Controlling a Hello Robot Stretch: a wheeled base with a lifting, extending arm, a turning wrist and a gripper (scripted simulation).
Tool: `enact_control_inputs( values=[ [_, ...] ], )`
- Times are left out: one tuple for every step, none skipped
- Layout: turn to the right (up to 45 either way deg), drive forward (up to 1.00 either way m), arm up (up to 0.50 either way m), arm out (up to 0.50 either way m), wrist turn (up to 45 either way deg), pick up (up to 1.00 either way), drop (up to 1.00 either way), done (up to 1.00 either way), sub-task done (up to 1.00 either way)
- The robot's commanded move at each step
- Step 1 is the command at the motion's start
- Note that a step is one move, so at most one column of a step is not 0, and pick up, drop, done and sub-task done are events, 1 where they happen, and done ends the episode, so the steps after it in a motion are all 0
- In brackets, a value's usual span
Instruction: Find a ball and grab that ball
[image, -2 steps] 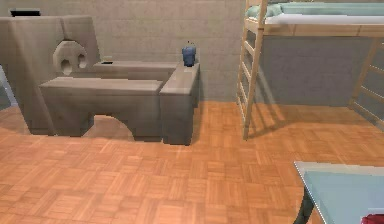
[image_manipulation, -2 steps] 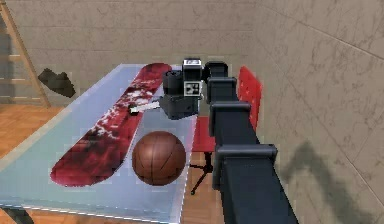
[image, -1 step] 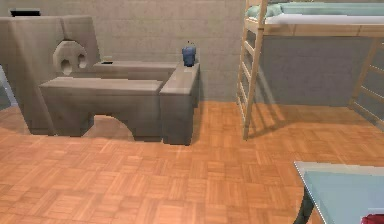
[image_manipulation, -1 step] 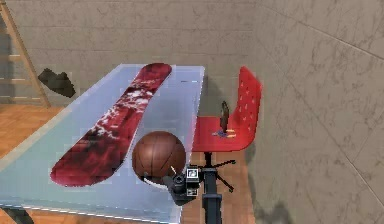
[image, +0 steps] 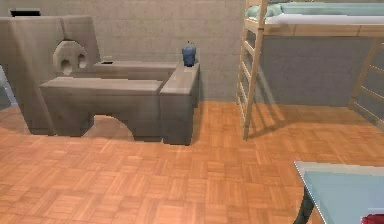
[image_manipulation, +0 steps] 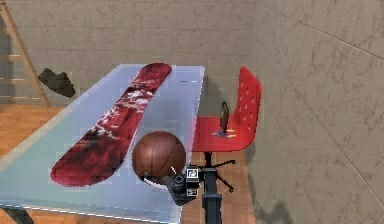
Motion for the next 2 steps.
enact_control_inputs(
  values=[
    [0.0,0.00,0.10,0.00,0.0,0.00,0.00,0.00,0.00],
    [0.0,0.00,0.00,0.00,0.0,0.00,0.00,1.00,0.00]
  ],
)
